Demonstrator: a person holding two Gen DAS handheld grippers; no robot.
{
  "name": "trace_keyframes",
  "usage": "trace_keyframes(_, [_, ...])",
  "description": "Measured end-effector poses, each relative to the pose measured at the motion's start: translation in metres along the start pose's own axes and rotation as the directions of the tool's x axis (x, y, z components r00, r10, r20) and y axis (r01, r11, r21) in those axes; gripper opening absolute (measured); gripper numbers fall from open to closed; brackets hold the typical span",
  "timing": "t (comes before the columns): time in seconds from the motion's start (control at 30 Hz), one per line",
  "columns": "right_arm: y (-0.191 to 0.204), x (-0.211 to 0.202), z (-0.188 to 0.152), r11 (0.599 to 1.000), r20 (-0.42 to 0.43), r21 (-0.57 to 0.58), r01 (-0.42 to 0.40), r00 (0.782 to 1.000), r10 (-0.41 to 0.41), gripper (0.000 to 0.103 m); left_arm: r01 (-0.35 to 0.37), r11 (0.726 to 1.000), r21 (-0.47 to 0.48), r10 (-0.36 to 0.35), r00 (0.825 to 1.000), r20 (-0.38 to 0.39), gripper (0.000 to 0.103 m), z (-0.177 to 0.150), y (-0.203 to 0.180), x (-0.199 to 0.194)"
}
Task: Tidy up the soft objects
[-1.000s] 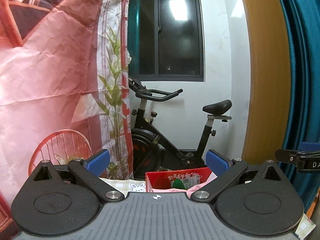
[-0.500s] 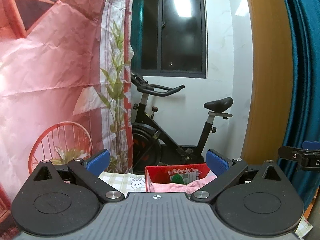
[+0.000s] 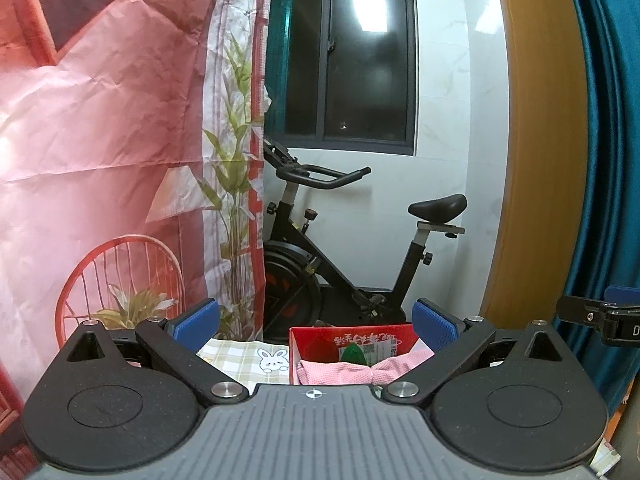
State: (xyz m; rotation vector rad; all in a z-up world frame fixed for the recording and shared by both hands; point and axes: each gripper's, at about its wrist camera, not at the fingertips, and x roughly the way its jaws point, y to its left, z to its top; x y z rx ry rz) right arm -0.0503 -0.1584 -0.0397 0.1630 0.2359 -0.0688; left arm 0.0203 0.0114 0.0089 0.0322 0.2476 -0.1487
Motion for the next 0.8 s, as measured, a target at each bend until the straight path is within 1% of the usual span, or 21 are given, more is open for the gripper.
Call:
trace_keyframes(0.53, [0.0027,0.0002,-0.0034,1.000,-0.007,-0.004,0.000,1.000,0.000,0.103,-0.001,1.000,-0.021,0.001,1.000,-0.015,0.103,-0.0034,0.0041,0.0005])
trace_keyframes(0.8, [0.0021,0.0007,-0.0038,1.000,-0.010,-0.005,-0.001,1.000,0.001,0.103,-0.002,1.000,-0.019,0.002,1.000,-0.010,0.103,-0.0045,0.0051,0.0008])
